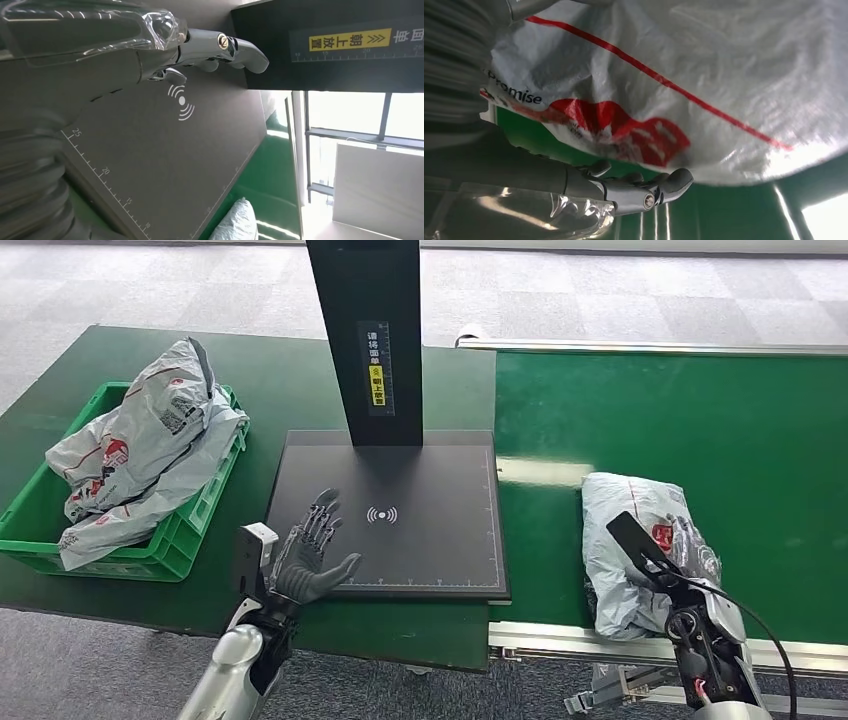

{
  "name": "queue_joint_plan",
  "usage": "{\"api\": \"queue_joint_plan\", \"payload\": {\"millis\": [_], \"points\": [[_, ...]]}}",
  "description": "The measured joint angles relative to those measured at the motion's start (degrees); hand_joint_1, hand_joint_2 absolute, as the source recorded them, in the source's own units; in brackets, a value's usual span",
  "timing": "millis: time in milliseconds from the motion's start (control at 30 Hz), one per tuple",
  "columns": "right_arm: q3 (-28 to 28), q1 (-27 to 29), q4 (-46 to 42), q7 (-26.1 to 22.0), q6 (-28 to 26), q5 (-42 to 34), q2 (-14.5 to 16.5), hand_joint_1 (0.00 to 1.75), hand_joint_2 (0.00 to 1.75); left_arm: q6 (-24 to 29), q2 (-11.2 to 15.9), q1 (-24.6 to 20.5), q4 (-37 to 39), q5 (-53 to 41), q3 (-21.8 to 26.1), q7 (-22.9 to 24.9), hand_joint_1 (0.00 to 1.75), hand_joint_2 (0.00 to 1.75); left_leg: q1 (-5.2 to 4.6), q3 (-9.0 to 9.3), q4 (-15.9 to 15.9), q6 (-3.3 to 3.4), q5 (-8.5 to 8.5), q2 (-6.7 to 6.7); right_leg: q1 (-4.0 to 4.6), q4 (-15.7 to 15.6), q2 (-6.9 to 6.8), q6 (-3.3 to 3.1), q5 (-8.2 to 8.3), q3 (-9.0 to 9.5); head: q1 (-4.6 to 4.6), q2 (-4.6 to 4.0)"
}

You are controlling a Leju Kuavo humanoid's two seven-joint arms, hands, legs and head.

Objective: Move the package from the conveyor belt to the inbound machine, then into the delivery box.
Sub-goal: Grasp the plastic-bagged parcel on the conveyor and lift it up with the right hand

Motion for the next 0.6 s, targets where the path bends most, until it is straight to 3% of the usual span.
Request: {"api": "queue_joint_plan", "payload": {"millis": [133,333,600], "points": [[1.30,-0.96,4.39,1.89,6.61,3.55,-0.60,0.00,1.75,-0.15,-0.02,-0.03,0.01,-0.46,0.02,0.19,0.00,1.75,0.01,0.02,0.00,-0.01,-0.01,0.01,0.01,0.00,0.00,0.00,0.00,0.00,0.00,0.00],[3.05,-1.94,6.45,-1.65,13.76,3.37,-1.51,0.00,1.75,-0.65,-0.23,-0.24,0.34,-1.07,0.03,0.24,0.00,1.75,0.02,0.22,-0.01,0.02,-0.04,0.08,0.03,-0.02,0.02,0.00,-0.02,0.17,0.01,0.00],[4.37,-1.89,6.82,-2.69,15.13,3.05,-2.12,0.00,1.75,-0.67,-0.37,-0.45,0.83,-1.18,0.04,0.24,0.00,1.75,0.01,0.55,-0.01,0.05,-0.07,0.14,0.02,-0.03,0.05,0.00,-0.02,0.48,0.02,-0.01]]}}
